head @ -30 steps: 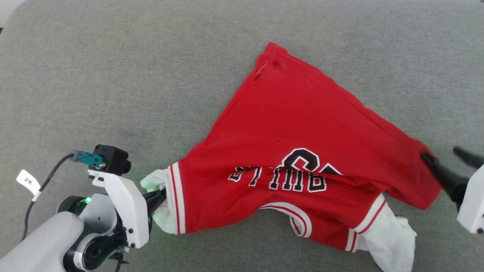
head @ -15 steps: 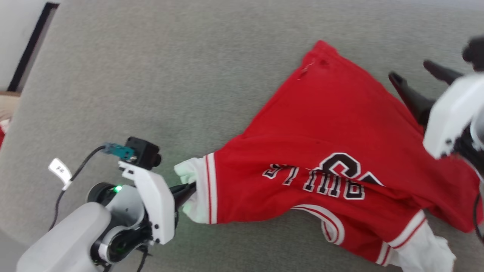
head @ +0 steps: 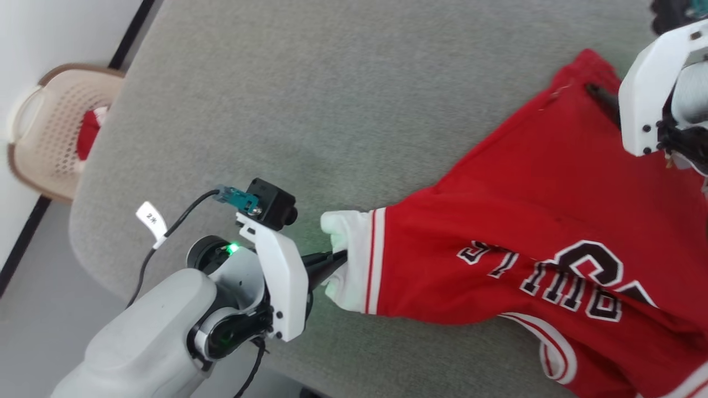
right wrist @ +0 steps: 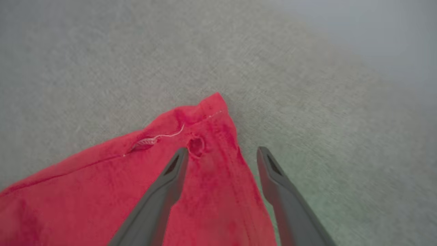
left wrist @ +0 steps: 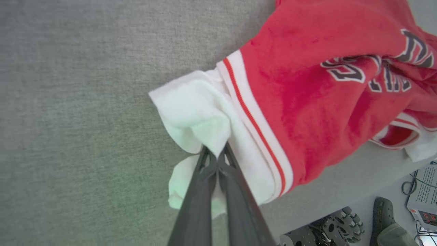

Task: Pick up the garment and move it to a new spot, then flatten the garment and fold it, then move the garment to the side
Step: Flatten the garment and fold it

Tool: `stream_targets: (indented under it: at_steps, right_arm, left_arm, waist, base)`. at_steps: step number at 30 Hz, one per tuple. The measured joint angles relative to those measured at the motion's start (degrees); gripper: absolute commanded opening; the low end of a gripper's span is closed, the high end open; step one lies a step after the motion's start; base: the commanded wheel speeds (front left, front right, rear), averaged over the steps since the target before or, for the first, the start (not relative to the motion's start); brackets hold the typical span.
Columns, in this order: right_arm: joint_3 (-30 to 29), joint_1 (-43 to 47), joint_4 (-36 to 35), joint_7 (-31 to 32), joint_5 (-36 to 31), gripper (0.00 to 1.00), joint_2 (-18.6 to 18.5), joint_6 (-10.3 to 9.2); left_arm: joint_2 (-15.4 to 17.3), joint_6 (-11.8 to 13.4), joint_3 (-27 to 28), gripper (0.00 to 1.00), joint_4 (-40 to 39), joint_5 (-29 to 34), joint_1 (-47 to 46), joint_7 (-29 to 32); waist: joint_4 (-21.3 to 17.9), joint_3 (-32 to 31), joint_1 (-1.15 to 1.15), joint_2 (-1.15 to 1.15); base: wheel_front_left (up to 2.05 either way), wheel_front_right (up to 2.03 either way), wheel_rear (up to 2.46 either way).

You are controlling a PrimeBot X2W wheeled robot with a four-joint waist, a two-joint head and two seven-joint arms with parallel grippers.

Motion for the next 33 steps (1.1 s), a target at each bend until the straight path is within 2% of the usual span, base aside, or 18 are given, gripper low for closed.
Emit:
stream_targets:
  at_steps: [5,10,11,12,14,19,25,33]
  right_arm:
    - [8.2,-4.1,6.5,3.1,2.1,1.0,-2.8,0.01]
    - [15.9,-7.6,9.4,6.2,5.7,1.0,-5.1,-0.01]
    - [17.0,-8.2,10.0,7.1,6.9,0.9,-5.4,-0.09]
    - [18.1,-8.9,10.2,8.0,8.2,0.0,-5.8,-0.25]
    - [19.7,-9.6,10.2,8.6,9.4,0.0,-6.4,-0.25]
    - [21.1,-10.3,10.7,4.8,12.1,0.0,-6.6,0.08]
    - [20.3,-10.9,9.8,1.4,14.0,0.0,-7.8,0.07]
    - [15.9,-12.9,4.2,-2.9,15.5,0.0,-8.8,0.07]
  left_arm:
    - [-1.7,-1.3,-0.5,0.0,1.9,0.2,-1.2,-0.5]
    - [-2.7,-2.1,-0.7,0.0,3.7,0.1,-1.6,-0.9]
    - [-2.8,-2.3,-0.7,0.0,4.2,0.0,-1.7,-1.0]
    - [-2.8,-2.3,-0.7,0.0,4.6,-0.1,-1.8,-1.0]
    - [-2.8,-2.5,-0.6,0.0,5.4,-0.4,-2.1,-1.0]
    - [-1.2,-2.7,0.6,0.0,7.3,-0.5,-4.6,-0.1]
    - [3.9,-1.7,3.4,0.0,7.1,0.2,-11.0,2.9]
    - [10.3,0.5,6.8,0.0,6.9,2.8,-21.8,8.4]
  waist:
    - [2.5,1.6,0.0,0.0]
    - [3.8,2.6,0.0,0.01]
    - [3.8,2.7,0.0,0.0]
    - [3.8,2.6,0.0,0.0]
    - [3.6,2.5,0.0,0.0]
    - [1.9,1.7,0.0,0.0]
    - [-2.0,0.0,0.0,0.0]
    - [-8.4,-3.2,0.0,0.0]
  base:
    - [0.0,0.0,0.0]
    - [0.0,0.0,0.0]
    - [0.0,0.0,0.0]
    - [0.0,0.0,0.0]
    - [0.0,0.0,0.0]
    - [0.0,0.0,0.0]
    - [0.0,0.0,0.0]
    - [0.0,0.0,0.0]
